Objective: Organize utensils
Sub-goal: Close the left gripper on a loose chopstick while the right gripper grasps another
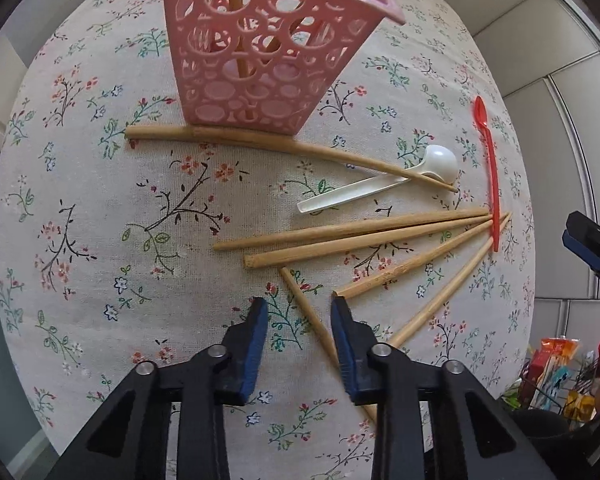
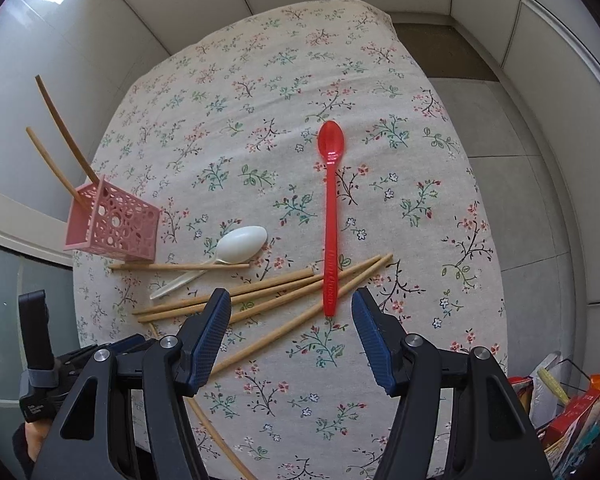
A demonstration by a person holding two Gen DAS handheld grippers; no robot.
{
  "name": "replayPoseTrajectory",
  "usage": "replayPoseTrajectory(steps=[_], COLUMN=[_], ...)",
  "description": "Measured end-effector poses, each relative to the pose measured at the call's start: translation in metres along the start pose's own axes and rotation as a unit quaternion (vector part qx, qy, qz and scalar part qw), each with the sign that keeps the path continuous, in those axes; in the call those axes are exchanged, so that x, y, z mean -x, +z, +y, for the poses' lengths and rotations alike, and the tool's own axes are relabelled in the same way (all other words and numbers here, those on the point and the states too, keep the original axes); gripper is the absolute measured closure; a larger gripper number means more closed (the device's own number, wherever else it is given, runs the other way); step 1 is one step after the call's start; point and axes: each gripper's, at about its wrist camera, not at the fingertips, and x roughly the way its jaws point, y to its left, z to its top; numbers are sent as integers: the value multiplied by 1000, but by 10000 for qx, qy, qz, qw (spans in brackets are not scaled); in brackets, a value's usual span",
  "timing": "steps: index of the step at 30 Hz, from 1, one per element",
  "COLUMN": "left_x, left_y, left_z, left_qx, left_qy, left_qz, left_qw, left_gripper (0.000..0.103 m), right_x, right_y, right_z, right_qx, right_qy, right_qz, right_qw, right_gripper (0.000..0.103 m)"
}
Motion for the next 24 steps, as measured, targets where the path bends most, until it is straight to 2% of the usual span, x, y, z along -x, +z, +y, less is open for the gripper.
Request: replayPoseTrajectory(steps=[6, 8, 9, 10, 16, 20, 24], left_x=[-2, -3, -4, -5, 2, 19, 43], left_y=[2, 2, 2, 3, 4, 4, 4], left_z=[-5, -8, -11, -13, -5, -7, -11], left_qx=[-24, -99, -207, -329, -298, -350, -485], left_qy=[191, 335, 425, 486, 346, 257, 234], left_qz=[-190, -257, -271, -294, -310, -560, -927], left_qw=[9996, 9991, 9985, 9978, 9985, 9975, 9942], left_gripper=[78, 82, 93, 95, 102, 102, 102], right_x=[-9, -12, -14, -14, -20, -27, -29], right_y=[-3, -4, -4, -3, 3, 7, 14], right_z=[3, 4, 4, 4, -8, -15, -20], right_qx=[98, 99, 86, 65, -335, -660, -804], right_qy=[43, 79, 90, 94, 210, 501, 325], right_qz=[189, 262, 285, 294, 372, 507, 403], right_qw=[9998, 9996, 9995, 9995, 9985, 9953, 9954], right_gripper=[37, 37, 37, 37, 37, 37, 37])
